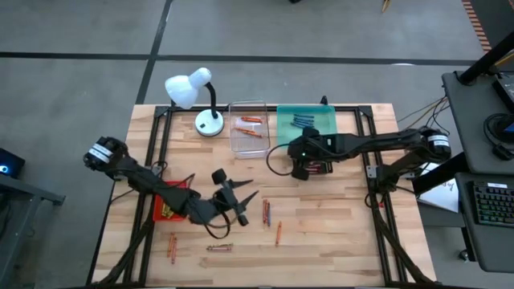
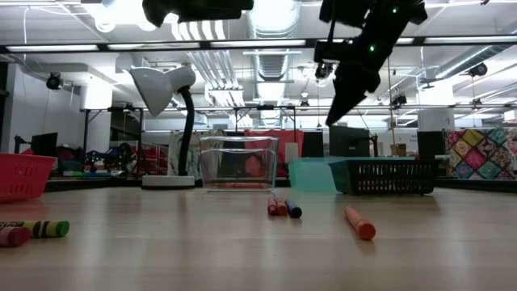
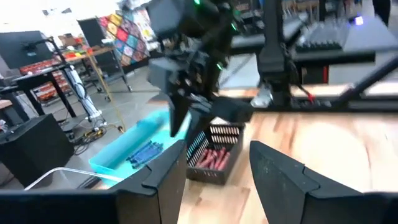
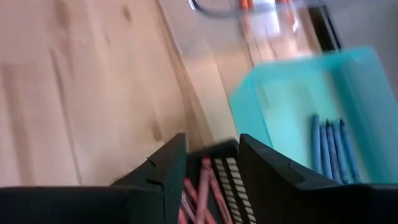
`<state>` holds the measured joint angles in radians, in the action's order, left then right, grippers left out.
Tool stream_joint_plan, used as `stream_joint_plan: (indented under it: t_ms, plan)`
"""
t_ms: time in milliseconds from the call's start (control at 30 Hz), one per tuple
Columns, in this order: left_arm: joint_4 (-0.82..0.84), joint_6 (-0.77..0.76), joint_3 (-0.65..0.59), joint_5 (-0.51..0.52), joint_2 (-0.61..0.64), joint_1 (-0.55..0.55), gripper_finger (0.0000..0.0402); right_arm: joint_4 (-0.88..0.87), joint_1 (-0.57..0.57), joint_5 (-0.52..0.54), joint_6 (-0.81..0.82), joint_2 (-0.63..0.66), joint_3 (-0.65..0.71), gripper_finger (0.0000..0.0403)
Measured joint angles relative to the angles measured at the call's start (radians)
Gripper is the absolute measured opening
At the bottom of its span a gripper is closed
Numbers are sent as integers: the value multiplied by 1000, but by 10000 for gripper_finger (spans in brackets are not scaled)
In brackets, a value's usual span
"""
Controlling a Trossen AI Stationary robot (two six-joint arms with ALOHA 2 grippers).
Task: Sort crayons
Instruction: Put the orange crayon into the transparent bin
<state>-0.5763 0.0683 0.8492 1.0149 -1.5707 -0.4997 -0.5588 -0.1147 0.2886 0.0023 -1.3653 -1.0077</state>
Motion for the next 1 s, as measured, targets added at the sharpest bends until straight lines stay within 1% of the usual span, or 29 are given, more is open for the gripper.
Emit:
stream_joint_plan:
  t_ms: [67,133,200,267,333,367,433,467,533,567,667,800,833,1000]
  plan:
    - [165,-57,59,-2,0,-8,160,29,22,0,-1,10,0,135]
    - [389,-149,129,-3,0,-12,160,57,46,0,-2,19,0,132]
    - [653,-293,210,-6,0,-16,160,86,67,0,-4,29,0,130]
    - [960,-503,293,-43,0,-19,160,106,86,0,-5,36,0,128]
    - [1256,-734,375,-140,-1,-23,160,120,100,0,-6,38,0,128]
    - [1378,-840,412,-201,-5,-26,160,129,106,0,-6,39,0,128]
    - [1576,-1011,473,-348,-15,-40,160,142,113,0,-9,39,0,129]
    - [1642,-1077,493,-424,-21,-47,160,152,113,0,-13,38,1,130]
    - [1709,-1190,517,-549,-31,-66,160,184,115,0,-16,34,1,129]
    - [1717,-1235,522,-592,-33,-77,160,194,115,0,-20,30,2,128]
    - [1716,-1347,526,-690,-39,-112,160,222,115,0,-40,25,5,124]
    - [1716,-1532,522,-849,-51,-156,160,264,115,0,-62,26,6,121]
    - [1716,-1578,522,-877,-53,-172,160,265,115,0,-66,27,7,121]
    - [1716,-1768,523,-943,-72,-266,160,269,115,-2,-47,27,8,125]
